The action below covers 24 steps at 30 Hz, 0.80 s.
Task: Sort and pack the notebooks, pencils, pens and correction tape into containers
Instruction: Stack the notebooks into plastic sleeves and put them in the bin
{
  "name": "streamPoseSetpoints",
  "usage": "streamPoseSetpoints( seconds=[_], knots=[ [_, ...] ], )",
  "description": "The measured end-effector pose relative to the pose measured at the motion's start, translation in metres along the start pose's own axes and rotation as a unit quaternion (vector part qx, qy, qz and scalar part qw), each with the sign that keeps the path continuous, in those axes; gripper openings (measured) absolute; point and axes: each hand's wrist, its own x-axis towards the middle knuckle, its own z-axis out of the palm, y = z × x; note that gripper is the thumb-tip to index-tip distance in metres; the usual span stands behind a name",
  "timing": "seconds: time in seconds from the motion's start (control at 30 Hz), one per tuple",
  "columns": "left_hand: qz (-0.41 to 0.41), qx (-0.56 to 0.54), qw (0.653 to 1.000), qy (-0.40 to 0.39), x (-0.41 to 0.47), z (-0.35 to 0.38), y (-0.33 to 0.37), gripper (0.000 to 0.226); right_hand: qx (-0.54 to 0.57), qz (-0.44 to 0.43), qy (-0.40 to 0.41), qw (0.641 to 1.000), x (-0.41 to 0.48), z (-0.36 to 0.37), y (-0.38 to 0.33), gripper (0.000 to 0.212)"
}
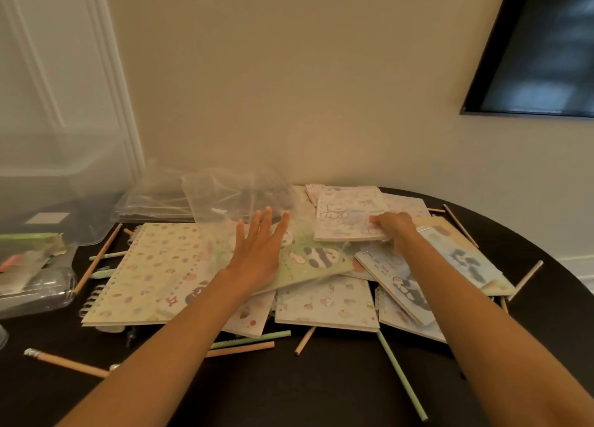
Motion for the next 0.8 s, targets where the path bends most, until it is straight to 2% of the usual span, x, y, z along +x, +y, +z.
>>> streamPoseSetpoints(
  seconds=[0.03, 0.1, 0.23, 0.3, 0.4, 0.47, 0.5, 0.57, 0.6, 0.67, 0.73, 0.8],
  knots=[
    [0.0, -0.004, 1.0, -0.001, 0.0, 0.0, 0.0, 0.085, 0.044, -0.004, -0.008, 0.999, -0.003, -0.001, -0.004, 0.016],
    [-0.002, -0.014, 1.0, -0.002, 0.0, 0.001, 0.0, 0.085, 0.118, -0.02, -0.011, 0.993, -0.005, -0.004, -0.008, 0.016],
    [-0.006, -0.031, 0.999, 0.007, 0.0, 0.0, -0.001, 0.085, 0.287, -0.017, -0.002, 0.958, -0.01, -0.011, -0.011, 0.003],
    [-0.008, -0.04, 0.999, -0.017, 0.001, -0.002, -0.001, 0.082, 0.342, -0.015, 0.002, 0.939, -0.015, -0.013, -0.012, 0.006],
    [-0.026, -0.077, 0.994, -0.072, 0.0, -0.009, 0.004, 0.07, 0.418, -0.006, -0.008, 0.909, -0.028, -0.012, -0.014, 0.02],
    [-0.023, -0.171, 0.984, -0.045, -0.005, -0.021, 0.012, 0.049, 0.443, -0.002, -0.035, 0.896, -0.047, -0.008, -0.016, 0.02],
    [-0.018, -0.259, 0.966, -0.007, -0.009, -0.028, 0.019, 0.035, 0.45, -0.005, -0.062, 0.891, -0.057, -0.005, -0.016, 0.017],
    [-0.03, -0.429, 0.902, 0.043, -0.021, -0.046, 0.037, 0.02, 0.475, -0.02, -0.125, 0.871, -0.08, 0.004, -0.015, 0.009],
    [-0.041, -0.477, 0.877, 0.052, -0.024, -0.054, 0.045, 0.027, 0.482, -0.041, -0.155, 0.862, -0.093, 0.01, -0.014, 0.008],
    [-0.067, -0.551, 0.828, 0.08, -0.027, -0.057, 0.052, 0.037, 0.48, -0.088, -0.201, 0.85, -0.116, 0.02, -0.011, 0.027],
    [-0.105, -0.623, 0.762, 0.143, -0.034, -0.059, 0.055, 0.031, 0.449, -0.124, -0.225, 0.856, -0.14, 0.028, -0.008, 0.032],
    [-0.135, -0.654, 0.717, 0.198, -0.045, -0.058, 0.051, 0.023, 0.416, -0.146, -0.213, 0.872, -0.155, 0.033, -0.002, 0.028]
  ],
)
